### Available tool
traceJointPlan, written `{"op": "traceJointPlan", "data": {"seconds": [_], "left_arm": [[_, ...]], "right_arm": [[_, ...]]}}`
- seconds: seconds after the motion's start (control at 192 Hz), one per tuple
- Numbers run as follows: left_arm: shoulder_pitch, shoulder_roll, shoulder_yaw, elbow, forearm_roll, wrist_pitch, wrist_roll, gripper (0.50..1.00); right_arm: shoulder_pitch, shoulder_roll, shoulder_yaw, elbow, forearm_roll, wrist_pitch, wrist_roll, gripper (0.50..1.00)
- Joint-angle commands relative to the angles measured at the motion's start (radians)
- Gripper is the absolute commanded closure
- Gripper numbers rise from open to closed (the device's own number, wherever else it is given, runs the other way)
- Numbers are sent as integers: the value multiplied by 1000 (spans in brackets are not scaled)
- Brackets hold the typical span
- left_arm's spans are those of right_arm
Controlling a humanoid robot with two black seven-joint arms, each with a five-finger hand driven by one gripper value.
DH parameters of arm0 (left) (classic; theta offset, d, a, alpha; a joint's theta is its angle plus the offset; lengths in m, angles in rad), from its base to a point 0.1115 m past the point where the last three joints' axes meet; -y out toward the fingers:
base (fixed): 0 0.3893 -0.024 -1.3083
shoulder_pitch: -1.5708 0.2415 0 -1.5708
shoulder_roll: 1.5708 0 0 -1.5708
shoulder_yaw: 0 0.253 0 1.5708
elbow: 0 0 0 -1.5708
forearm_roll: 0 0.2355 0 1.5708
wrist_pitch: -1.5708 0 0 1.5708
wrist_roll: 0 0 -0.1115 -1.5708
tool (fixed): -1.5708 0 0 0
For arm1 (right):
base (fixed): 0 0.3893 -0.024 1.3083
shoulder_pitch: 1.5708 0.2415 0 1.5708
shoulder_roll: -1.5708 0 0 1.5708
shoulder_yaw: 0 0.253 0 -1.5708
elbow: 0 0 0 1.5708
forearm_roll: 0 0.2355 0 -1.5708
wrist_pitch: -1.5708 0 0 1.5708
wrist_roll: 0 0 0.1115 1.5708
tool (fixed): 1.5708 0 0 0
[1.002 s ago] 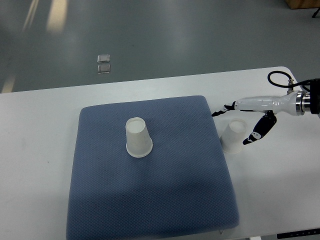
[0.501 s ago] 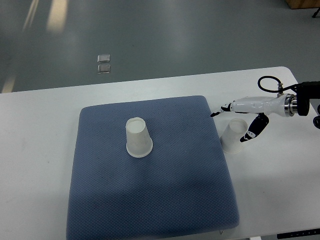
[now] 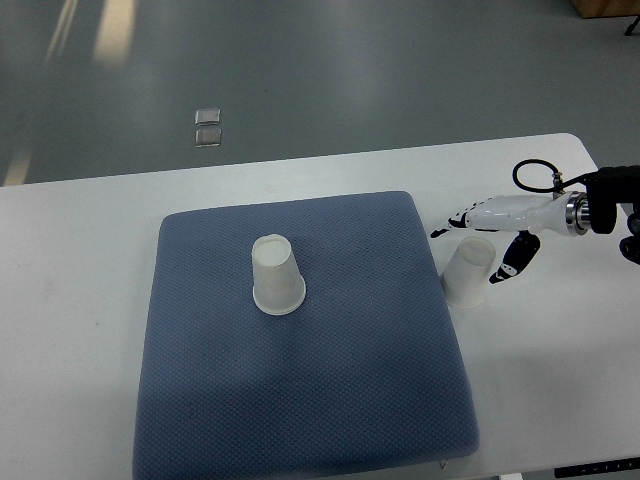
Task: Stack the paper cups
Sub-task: 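Close the right hand fingers around the white paper cup, then lift the cup and carry it over the upside-down cup on the pad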
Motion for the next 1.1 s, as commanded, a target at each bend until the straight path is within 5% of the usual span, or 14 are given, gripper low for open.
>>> {"op": "traceJointPlan", "data": {"seconds": [0.0,0.219,0.459,0.72,0.955,1.096], "left_arm": [[0,0,0,0,0,0,0,500],[0,0,0,0,0,0,0,500],[0,0,0,0,0,0,0,500],[0,0,0,0,0,0,0,500],[0,0,0,0,0,0,0,500],[0,0,0,0,0,0,0,500]], "right_arm": [[0,9,-4,-12,0,-1,0,599],[1,11,-23,-16,0,5,2,638],[4,11,-31,-16,1,9,3,762],[6,9,-29,-18,3,9,2,999],[128,3,-11,-7,46,16,11,1000],[297,11,-11,0,142,89,17,1000]]}}
